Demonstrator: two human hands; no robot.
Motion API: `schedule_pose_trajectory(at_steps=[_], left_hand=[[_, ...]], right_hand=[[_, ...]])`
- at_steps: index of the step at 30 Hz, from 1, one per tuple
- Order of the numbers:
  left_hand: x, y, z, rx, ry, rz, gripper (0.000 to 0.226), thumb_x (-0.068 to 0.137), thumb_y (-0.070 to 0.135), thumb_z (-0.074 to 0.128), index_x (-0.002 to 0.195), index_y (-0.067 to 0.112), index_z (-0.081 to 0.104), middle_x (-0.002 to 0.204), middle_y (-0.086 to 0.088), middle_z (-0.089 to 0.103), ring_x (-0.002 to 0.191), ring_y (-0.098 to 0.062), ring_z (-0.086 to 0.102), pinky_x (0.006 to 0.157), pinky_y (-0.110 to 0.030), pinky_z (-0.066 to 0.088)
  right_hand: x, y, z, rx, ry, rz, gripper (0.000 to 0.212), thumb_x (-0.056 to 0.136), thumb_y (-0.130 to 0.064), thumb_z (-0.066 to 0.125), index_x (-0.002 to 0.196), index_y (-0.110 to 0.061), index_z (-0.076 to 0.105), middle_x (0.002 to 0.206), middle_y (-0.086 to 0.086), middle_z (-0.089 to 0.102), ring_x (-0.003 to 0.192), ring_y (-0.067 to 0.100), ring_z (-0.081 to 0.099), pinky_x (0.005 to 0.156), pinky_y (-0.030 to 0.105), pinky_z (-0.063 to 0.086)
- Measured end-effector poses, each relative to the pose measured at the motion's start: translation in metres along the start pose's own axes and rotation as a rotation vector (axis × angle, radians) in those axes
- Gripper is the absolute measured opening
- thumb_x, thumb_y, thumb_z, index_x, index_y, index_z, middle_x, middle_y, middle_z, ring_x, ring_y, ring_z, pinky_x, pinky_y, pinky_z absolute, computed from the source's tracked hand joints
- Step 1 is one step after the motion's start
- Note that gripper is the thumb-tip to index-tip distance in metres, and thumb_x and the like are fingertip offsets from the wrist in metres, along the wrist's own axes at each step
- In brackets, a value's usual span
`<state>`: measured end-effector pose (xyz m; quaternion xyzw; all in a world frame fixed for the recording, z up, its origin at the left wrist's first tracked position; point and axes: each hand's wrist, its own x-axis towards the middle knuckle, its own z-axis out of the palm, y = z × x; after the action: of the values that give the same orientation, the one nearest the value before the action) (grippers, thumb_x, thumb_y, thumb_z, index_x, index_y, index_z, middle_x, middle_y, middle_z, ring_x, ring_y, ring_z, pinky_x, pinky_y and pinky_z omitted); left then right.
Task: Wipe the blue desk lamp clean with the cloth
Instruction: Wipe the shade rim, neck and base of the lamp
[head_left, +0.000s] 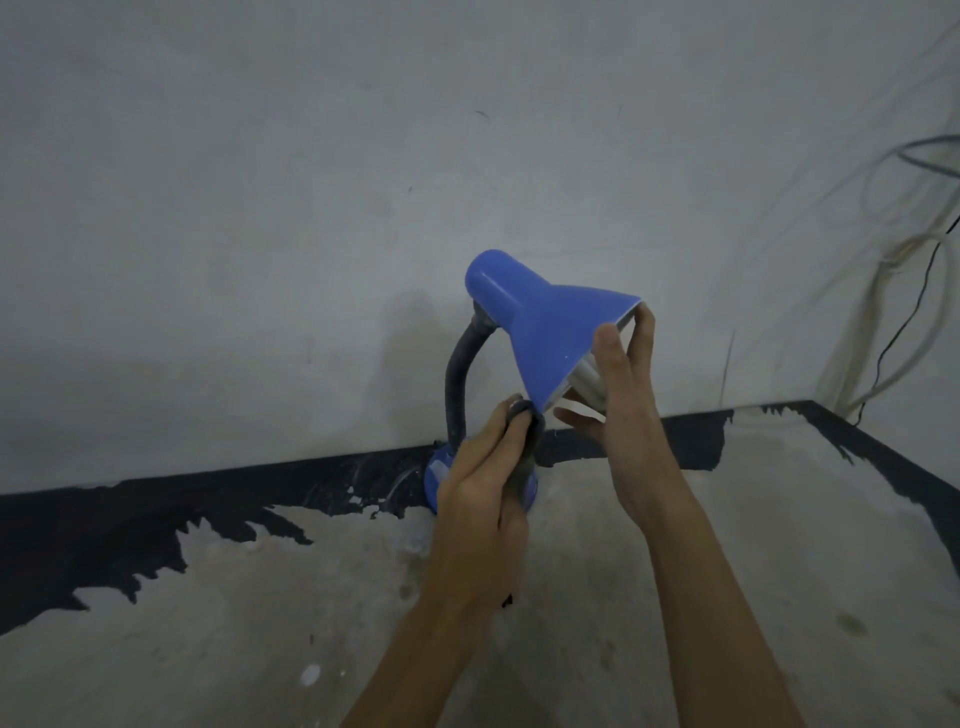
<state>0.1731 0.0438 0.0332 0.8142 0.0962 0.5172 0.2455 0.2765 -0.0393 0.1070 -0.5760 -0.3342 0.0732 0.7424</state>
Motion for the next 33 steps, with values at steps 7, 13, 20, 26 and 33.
schedule_pose_trajectory(at_steps=[7,13,20,26,33], left_hand=[[0.026,0.028,-0.013,0.051,0.046,0.249,0.059,0.083,-0.019,0.067,0.137,-0.004,0.047,0.141,-0.007,0.05,0.128,-0.024,0.053,0.115,-0.019,0.033],[0.046,0.035,-0.015,0.193,0.006,0.341,0.05,0.086,-0.006,0.067,0.133,-0.003,0.052,0.132,-0.017,0.064,0.112,-0.034,0.063,0.112,-0.021,0.036],[0.029,0.036,-0.025,0.097,-0.062,0.279,0.046,0.091,-0.012,0.057,0.136,-0.001,0.056,0.139,-0.012,0.058,0.128,-0.019,0.051,0.115,-0.016,0.031],[0.034,0.029,-0.043,-0.112,-0.098,0.058,0.048,0.088,-0.014,0.048,0.129,0.003,0.064,0.123,0.0,0.06,0.114,-0.005,0.056,0.101,-0.013,0.043],[0.042,0.018,-0.072,-0.35,-0.142,-0.23,0.055,0.088,-0.011,0.052,0.12,0.032,0.064,0.118,0.009,0.064,0.108,-0.003,0.062,0.084,-0.011,0.05]], right_hand=[[-0.001,-0.002,0.0,0.019,0.018,0.034,0.065,0.085,-0.072,0.046,0.141,-0.059,0.017,0.132,-0.011,0.056,0.112,0.012,0.065,0.091,0.038,0.058],[0.0,0.001,-0.002,0.053,0.008,0.03,0.074,0.09,-0.067,0.05,0.152,-0.048,0.016,0.135,-0.003,0.06,0.109,0.009,0.069,0.093,0.044,0.059],[-0.001,0.0,-0.006,0.009,0.0,0.079,0.091,0.074,-0.079,0.046,0.151,-0.054,0.008,0.145,-0.002,0.051,0.121,0.021,0.062,0.098,0.049,0.054],[0.001,-0.001,-0.004,0.001,0.023,0.068,0.086,0.078,-0.074,0.049,0.152,-0.053,0.011,0.137,-0.01,0.053,0.121,0.015,0.059,0.101,0.046,0.051],[0.001,-0.003,-0.013,-0.094,0.164,-0.055,0.083,0.073,-0.074,0.055,0.146,-0.035,0.042,0.144,-0.002,0.051,0.127,0.015,0.056,0.09,0.028,0.052]])
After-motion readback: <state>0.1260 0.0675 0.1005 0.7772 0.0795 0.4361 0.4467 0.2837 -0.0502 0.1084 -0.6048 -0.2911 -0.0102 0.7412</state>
